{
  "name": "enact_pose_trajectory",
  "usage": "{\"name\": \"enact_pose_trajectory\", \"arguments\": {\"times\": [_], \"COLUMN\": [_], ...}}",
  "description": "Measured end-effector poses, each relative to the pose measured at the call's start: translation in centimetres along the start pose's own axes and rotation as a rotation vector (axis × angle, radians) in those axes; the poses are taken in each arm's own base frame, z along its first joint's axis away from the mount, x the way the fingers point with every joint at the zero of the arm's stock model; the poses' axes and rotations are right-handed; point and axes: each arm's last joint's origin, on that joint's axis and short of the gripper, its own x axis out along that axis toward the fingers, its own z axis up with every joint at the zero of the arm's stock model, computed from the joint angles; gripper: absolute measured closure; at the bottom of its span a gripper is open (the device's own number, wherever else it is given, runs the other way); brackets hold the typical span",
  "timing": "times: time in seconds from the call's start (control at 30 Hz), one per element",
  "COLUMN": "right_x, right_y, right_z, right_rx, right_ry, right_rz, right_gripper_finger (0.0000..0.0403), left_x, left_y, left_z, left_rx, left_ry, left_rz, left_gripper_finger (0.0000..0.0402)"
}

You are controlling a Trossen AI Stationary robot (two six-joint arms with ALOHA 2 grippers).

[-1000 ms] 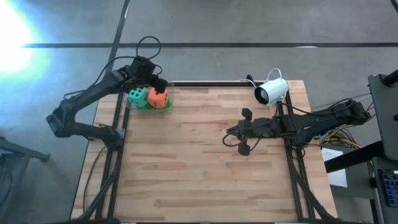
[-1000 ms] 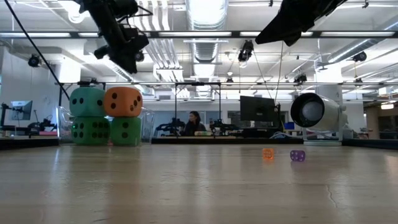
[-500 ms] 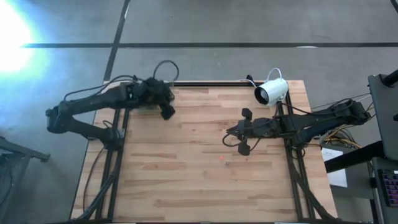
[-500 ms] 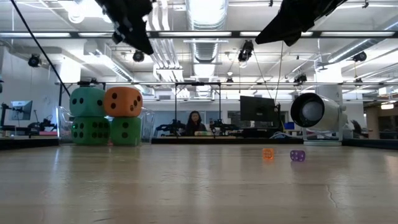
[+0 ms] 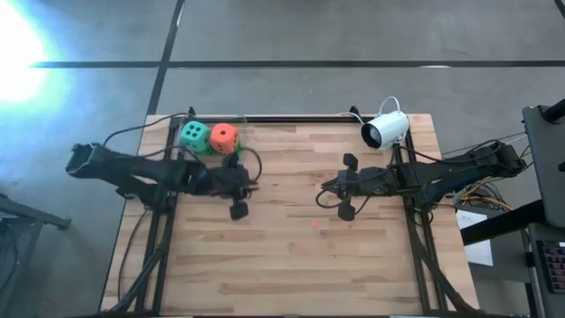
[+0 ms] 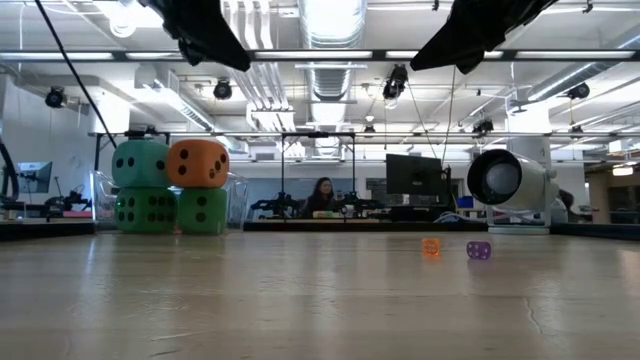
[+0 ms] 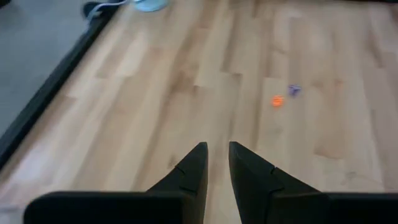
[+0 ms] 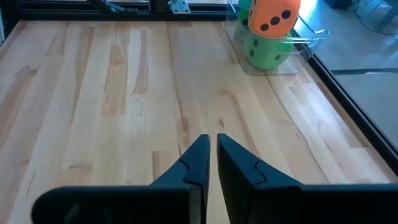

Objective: Pick & Place Dice
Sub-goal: Put the small violet die into the transparent bin

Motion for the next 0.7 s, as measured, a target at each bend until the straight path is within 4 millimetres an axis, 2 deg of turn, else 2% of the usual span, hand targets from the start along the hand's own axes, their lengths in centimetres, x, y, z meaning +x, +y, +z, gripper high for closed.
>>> {"name": "enact_pose_trajectory", "arguments": {"times": [0.17,0.33,0.5,0.7], "right_x": [0.0,0.0,0.0,0.2], "right_y": [0.0,0.0,0.0,1.3], "right_z": [0.2,0.3,0.4,-0.9], "right_rx": [-0.009,0.013,-0.013,-0.114], "right_ry": [-0.019,-0.033,-0.041,0.091], "right_rz": [0.001,0.004,0.018,0.188], "right_gripper_finger": [0.0376,0.0376,0.0376,0.0392], "left_x": [1.5,2.6,2.9,2.6], "left_y": [-1.8,-2.3,-2.6,-3.2], "left_z": [-2.3,-4.2,-4.9,-4.8], "left_rx": [0.013,0.005,0.003,0.022], "left_ry": [-0.078,-0.131,-0.154,-0.180], "left_rz": [-0.066,-0.091,-0.106,-0.132], "left_gripper_finger": [0.0335,0.0335,0.0335,0.0335]}}
